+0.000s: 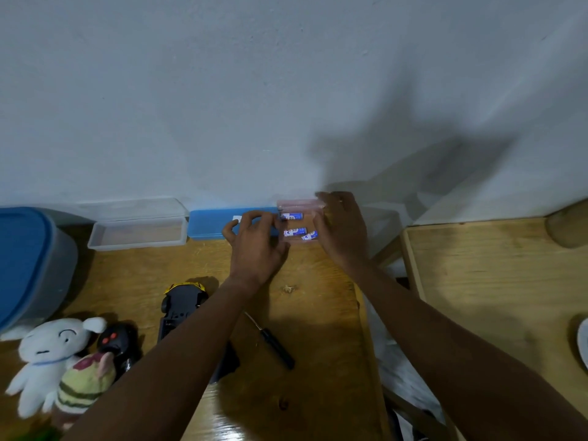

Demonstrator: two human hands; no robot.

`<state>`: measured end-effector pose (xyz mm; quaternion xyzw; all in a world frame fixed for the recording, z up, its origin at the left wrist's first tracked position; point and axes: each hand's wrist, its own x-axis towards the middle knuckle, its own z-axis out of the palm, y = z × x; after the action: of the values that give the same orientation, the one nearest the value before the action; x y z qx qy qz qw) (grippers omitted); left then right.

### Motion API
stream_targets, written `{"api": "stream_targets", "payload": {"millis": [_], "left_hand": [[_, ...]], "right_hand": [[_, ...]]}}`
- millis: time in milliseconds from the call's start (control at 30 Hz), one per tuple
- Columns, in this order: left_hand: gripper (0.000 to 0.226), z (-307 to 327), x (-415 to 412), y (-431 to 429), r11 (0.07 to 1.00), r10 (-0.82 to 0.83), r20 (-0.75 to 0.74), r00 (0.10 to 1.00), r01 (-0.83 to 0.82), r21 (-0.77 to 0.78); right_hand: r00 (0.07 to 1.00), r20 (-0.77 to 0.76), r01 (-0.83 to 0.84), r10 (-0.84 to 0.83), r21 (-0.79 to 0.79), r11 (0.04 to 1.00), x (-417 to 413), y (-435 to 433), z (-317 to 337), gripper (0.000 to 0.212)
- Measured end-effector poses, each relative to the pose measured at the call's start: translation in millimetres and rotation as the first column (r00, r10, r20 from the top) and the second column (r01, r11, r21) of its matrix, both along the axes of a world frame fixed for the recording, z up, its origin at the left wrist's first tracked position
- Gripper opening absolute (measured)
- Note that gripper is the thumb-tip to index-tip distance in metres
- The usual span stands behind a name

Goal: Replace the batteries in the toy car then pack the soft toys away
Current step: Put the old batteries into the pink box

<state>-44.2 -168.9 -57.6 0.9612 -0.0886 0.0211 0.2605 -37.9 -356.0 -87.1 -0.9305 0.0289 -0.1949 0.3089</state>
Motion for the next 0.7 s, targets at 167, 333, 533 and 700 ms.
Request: {"api": "stream_targets", "payload": {"millis": [167, 333, 533, 700], "left_hand": [[0.052, 0, -2, 3, 1.000, 0.007, -0.018, 1.000, -0.008, -0.006], [0.035, -5, 1, 5, 0.972, -0.139, -0.004, 0.990, 0.137, 0.192], [0.027, -5, 4, 2, 0.962, -0.123, -0.016, 0.992, 0.124, 0.243], [0.025, -3, 13, -2, 0.963, -0.097, -0.012, 0.995, 0.097, 0.252]], "right_hand": [[0.995, 0.010, -0.103, 0.103, -0.002, 0.995, -22, -3, -18, 0.027], [0.978, -0.150, -0.161, 0.144, -0.110, 0.981, -36, -6, -27, 0.042], [0.977, -0.192, -0.137, 0.090, -0.246, 0.960, -34, -7, -23, 0.036], [0.976, -0.210, -0.132, 0.062, -0.340, 0.931, -19, -7, -19, 0.030]]}}
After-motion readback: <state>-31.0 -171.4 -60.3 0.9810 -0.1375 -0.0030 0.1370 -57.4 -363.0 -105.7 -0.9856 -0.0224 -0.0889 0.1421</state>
